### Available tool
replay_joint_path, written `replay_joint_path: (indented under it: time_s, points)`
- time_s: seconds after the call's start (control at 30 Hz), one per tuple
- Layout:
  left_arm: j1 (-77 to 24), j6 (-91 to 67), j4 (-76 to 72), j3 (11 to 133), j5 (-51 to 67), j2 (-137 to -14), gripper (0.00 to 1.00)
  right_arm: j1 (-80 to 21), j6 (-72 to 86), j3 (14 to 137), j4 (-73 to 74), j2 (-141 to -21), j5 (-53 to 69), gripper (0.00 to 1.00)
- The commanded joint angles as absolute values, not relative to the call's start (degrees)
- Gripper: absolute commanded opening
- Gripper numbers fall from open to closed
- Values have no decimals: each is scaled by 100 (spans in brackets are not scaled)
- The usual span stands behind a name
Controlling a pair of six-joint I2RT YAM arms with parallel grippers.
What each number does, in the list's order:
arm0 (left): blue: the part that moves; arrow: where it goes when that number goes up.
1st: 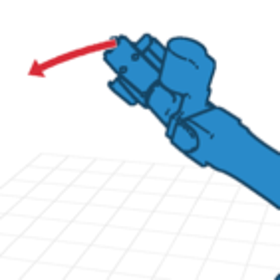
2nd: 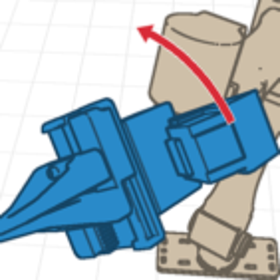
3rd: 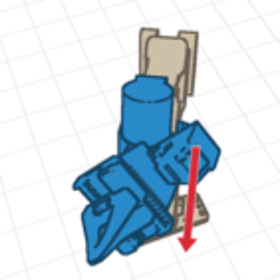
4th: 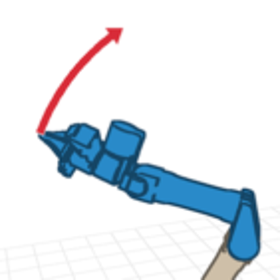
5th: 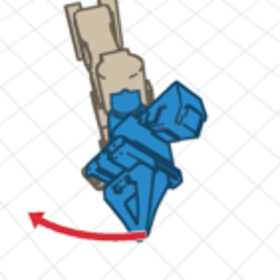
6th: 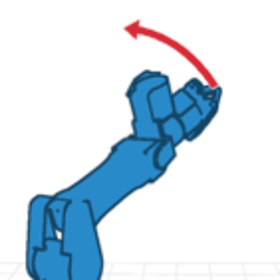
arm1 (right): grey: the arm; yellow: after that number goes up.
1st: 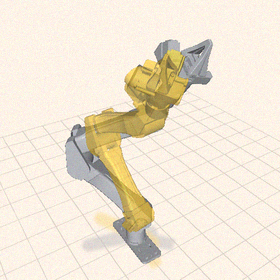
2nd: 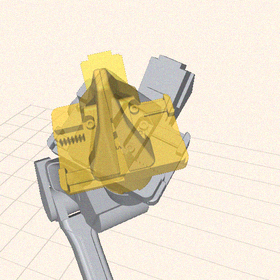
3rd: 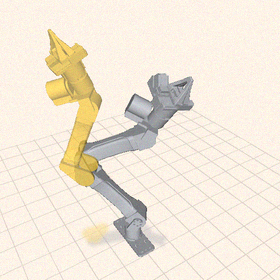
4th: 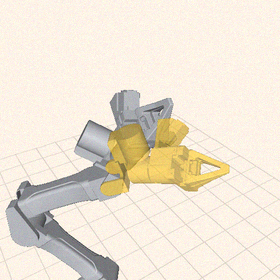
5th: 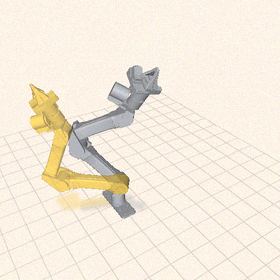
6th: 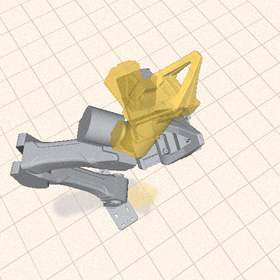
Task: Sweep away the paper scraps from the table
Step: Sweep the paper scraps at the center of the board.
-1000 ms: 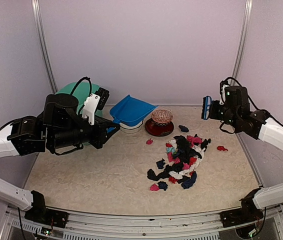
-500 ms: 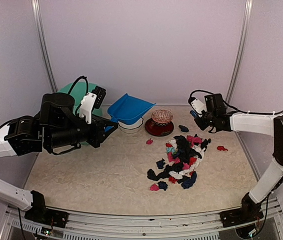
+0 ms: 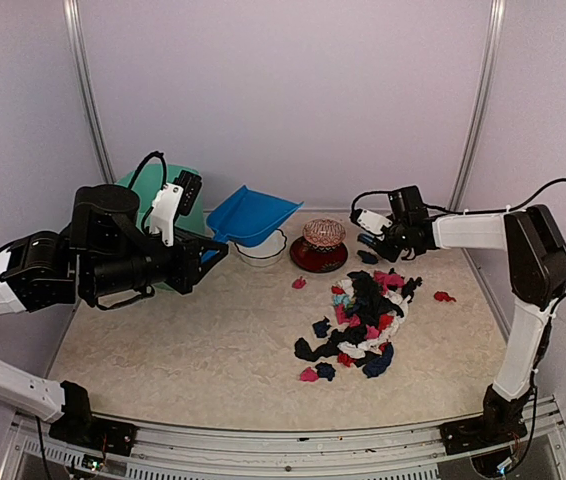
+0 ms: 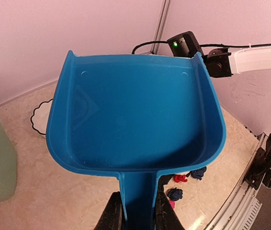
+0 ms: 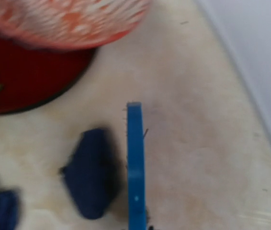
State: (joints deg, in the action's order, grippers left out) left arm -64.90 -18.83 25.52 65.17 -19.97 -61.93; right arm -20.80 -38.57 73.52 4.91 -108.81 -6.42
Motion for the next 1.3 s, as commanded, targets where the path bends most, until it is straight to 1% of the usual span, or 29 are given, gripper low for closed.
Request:
replay_joint_path:
  time_s: [0.0, 0.13, 0.37, 0.57, 0.77, 0.93, 1.1, 1.27]
  points:
    - [-6476, -1955, 2519, 6480, -2085, -6079, 0, -2039, -4045, 7395, 891, -10975, -58, 0]
    - [-6477, -1956, 2505, 6505, -2080, -6131, 0, -2076, -3974, 7306, 1148, -10955, 307, 0]
    - [-6478, -1899, 2462, 6539, -2048, -6243, 0, -2181, -4143, 7091, 1863, -10744, 601, 0]
    - [-6478, -1804, 2420, 6565, -2020, -6348, 0, -2348, -3998, 6766, 2188, -10224, 1168, 0]
    - [-6478, -1700, 2382, 6591, -1977, -6414, 0, -2417, -3509, 6467, 1982, -9397, 1388, 0]
    - [-6469, -1641, 2358, 6573, -1986, -6440, 0, -2417, -3064, 6469, 1790, -8745, 663, 0]
    - [-6464, -1610, 2331, 6564, -1994, -6478, 0, -2409, -2571, 6522, 1778, -8336, -748, 0]
    - [-6460, -1544, 2321, 6555, -2014, -6511, 0, -2390, -2100, 6228, 1634, -8056, -1976, 0]
